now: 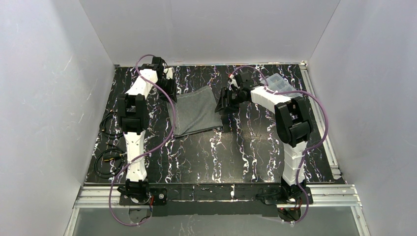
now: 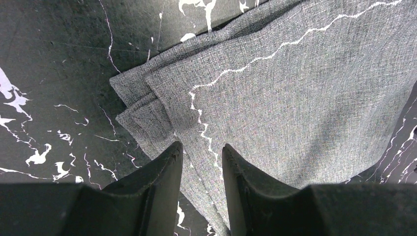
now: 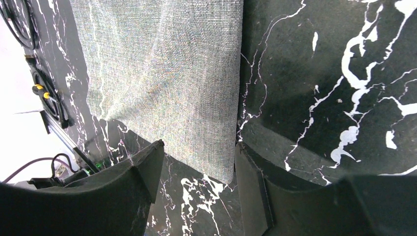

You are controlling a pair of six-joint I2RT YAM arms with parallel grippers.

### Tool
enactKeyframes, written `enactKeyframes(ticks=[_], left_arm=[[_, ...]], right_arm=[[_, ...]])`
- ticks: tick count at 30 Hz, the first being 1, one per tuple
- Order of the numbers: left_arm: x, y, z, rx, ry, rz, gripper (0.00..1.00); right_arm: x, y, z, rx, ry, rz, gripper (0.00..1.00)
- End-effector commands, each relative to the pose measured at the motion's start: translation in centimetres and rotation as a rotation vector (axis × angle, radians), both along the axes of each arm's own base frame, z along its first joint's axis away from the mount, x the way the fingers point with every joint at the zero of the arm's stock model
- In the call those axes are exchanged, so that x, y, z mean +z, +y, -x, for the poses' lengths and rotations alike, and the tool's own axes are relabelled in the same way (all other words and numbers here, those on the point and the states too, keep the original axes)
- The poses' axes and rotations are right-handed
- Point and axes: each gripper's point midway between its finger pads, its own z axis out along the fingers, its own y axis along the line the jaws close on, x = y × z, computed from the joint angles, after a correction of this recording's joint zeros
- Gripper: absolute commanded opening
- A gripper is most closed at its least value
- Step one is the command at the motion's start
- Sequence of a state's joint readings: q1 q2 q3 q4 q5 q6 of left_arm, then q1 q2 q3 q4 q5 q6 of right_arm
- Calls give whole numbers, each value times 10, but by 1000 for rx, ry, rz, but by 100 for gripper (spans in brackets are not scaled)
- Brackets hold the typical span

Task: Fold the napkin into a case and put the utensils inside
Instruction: Smooth out the square-folded napkin at the center of the board.

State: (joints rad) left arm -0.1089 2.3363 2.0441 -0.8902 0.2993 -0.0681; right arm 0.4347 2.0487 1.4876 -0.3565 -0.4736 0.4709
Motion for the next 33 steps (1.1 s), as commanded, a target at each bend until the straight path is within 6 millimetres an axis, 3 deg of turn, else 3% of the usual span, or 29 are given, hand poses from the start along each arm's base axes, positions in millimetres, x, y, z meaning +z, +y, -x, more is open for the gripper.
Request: enactKeyframes(ticks=[1, 24, 27, 33], left_arm=[[2, -1, -7, 25, -5, -7, 34], [-29, 6, -5, 36, 40, -41, 32], [-29, 8, -4, 35, 41, -43, 25], [-19, 9, -3, 40, 10, -30, 0]], right_arm=[[11, 6, 1, 14, -37, -16, 63], [11, 8, 15, 34, -31, -16, 62], [10, 8, 16, 35, -28, -18, 62], [8, 6, 19, 36, -21, -16, 62]])
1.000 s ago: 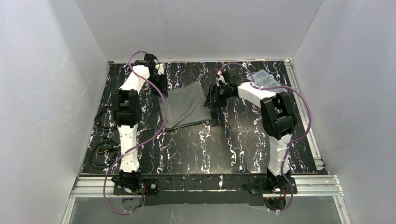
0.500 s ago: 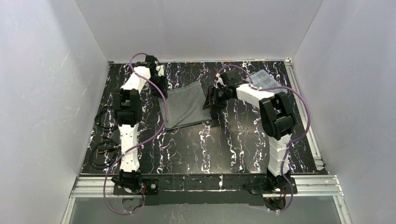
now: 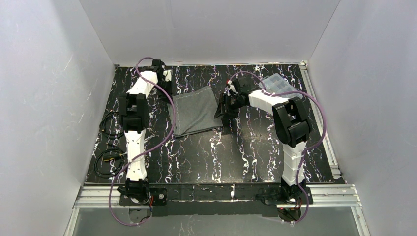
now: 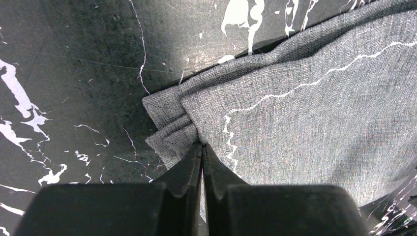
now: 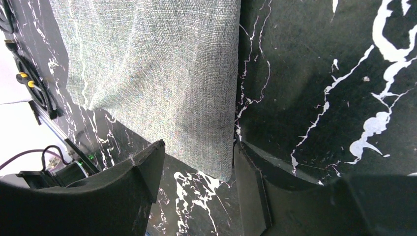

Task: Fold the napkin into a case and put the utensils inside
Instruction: Smooth out the square-folded napkin at the center of the board.

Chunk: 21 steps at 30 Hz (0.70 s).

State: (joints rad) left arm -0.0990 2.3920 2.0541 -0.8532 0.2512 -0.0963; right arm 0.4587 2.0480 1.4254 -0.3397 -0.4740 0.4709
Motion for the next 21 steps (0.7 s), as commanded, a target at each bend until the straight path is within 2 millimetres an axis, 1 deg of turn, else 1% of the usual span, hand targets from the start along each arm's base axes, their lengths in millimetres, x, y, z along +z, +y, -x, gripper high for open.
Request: enactKeyframes(ticks=[1, 6, 10, 13, 16, 17, 20, 21], left_arm=[[10, -3, 5, -10, -17, 14, 0], [17, -1, 3, -15, -50, 7, 0], [22, -1, 4, -15, -56, 14, 0], [26, -5, 5, -16, -61, 34, 0], [27, -8, 3, -15, -67, 51, 0], [26, -9, 3, -15, -65, 54, 3], [22, -9, 1, -5, -55, 56, 17], [21, -10, 1, -2, -52, 62, 20]], right_arm=[[25, 3, 0, 10, -59, -35, 62], [22, 2, 1, 9, -53, -25, 62], [19, 0, 1, 8, -49, -19, 62], [15, 0, 3, 8, -41, -16, 62], [11, 0, 5, 8, -32, -18, 62], [11, 0, 6, 7, -31, -19, 62], [9, -2, 9, 8, -26, -16, 62], [8, -3, 10, 7, -25, -16, 62]])
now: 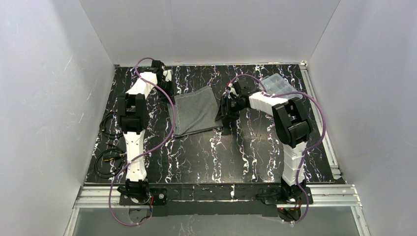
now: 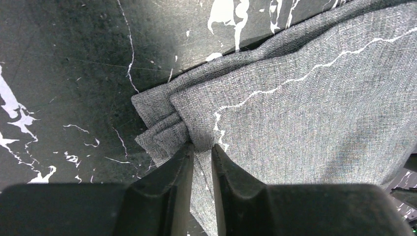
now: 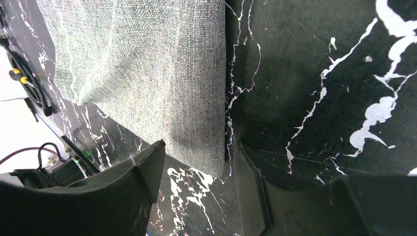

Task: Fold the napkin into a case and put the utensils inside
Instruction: Smooth out the square-folded napkin at the center of the board.

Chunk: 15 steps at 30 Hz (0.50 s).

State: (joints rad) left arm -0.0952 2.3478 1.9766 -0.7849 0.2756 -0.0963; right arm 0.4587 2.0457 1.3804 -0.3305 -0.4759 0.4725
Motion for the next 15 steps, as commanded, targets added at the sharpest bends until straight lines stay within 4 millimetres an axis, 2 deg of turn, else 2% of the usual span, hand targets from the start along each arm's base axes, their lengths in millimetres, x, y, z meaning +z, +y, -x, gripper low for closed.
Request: enactKeyframes(ticks=[1, 5, 15], left_arm=[[19, -8, 0, 5, -16, 45, 23], [22, -12, -2, 19, -22, 74, 27], [35, -3, -26, 64, -161, 30, 24]], right_arm=[[19, 2, 1, 7, -53, -27, 62], [16, 1, 3, 6, -44, -29, 62], [11, 2, 7, 11, -31, -36, 61]])
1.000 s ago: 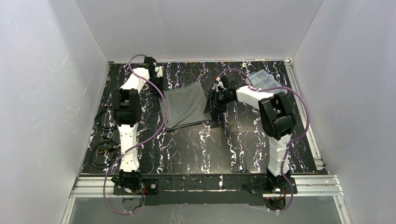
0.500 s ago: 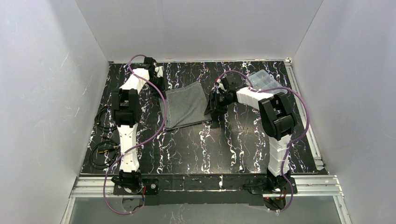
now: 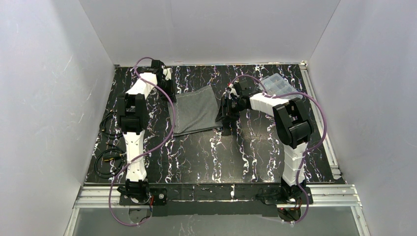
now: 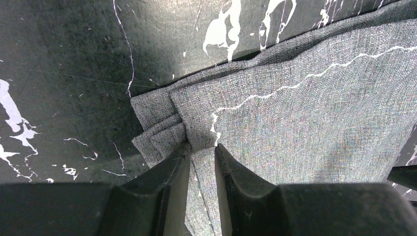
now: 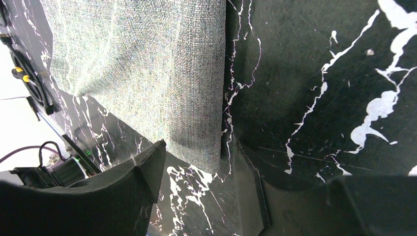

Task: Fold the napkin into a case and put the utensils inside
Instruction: Smooth out the square-folded napkin at the center of the board.

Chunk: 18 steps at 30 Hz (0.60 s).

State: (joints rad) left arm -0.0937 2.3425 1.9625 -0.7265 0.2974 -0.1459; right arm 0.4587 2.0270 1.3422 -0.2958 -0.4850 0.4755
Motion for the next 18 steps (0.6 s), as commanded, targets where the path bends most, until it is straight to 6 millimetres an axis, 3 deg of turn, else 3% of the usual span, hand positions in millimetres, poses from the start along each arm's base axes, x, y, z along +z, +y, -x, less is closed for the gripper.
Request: enactKeyframes(ticks=[1, 6, 11, 18], left_arm=[[34, 4, -17, 28, -134, -14, 24], [30, 2, -23, 24, -127, -6, 24], [40, -7, -23, 21, -140, 47, 26], [34, 0, -31, 38, -154, 10, 31]], right_arm=[[11, 2, 3, 9, -20, -21, 61], [12, 1, 5, 15, -23, -24, 61], [10, 0, 7, 18, -16, -19, 61], [9, 2, 8, 20, -9, -30, 60]])
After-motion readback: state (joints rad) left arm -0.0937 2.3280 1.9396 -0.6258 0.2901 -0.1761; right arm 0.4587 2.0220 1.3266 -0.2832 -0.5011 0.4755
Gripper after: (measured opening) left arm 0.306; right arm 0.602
